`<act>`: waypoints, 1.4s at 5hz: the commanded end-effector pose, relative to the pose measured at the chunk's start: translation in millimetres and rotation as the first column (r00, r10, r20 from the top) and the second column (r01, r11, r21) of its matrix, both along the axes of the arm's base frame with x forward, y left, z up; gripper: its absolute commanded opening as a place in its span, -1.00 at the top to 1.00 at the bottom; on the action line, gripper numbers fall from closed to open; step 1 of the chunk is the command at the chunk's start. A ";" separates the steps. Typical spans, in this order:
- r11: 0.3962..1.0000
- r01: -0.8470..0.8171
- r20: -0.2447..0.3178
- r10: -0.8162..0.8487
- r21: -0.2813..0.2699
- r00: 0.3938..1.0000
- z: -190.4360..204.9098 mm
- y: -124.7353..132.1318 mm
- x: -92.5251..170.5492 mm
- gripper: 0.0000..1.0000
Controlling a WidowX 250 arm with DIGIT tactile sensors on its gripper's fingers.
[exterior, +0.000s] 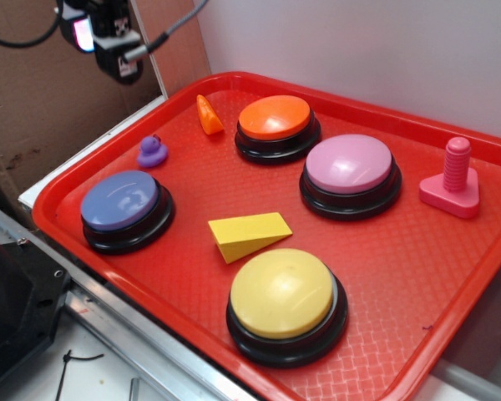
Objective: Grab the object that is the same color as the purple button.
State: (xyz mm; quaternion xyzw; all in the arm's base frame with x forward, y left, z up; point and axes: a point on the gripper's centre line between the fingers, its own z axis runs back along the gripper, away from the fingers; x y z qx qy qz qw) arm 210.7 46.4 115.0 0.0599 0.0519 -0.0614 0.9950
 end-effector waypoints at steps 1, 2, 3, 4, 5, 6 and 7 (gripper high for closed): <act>0.997 0.077 -0.006 -0.077 -0.001 0.997 -38.7 5.5 15.7 -1.00; 0.998 0.069 -0.035 -0.070 -0.014 0.997 -54.1 16.0 22.4 -1.00; 0.998 0.068 -0.073 -0.068 -0.005 0.995 -66.6 19.4 19.8 -1.00; 0.997 0.069 -0.133 -0.071 -0.018 0.989 -89.4 23.1 12.7 -1.00; 0.998 0.061 -0.149 -0.064 -0.024 0.987 -96.6 26.4 16.0 -1.00; 0.998 0.042 -0.143 -0.047 -0.036 0.989 -95.8 33.4 21.6 -1.00; 0.998 -0.002 -0.146 -0.006 -0.060 0.989 -103.8 35.9 16.9 1.00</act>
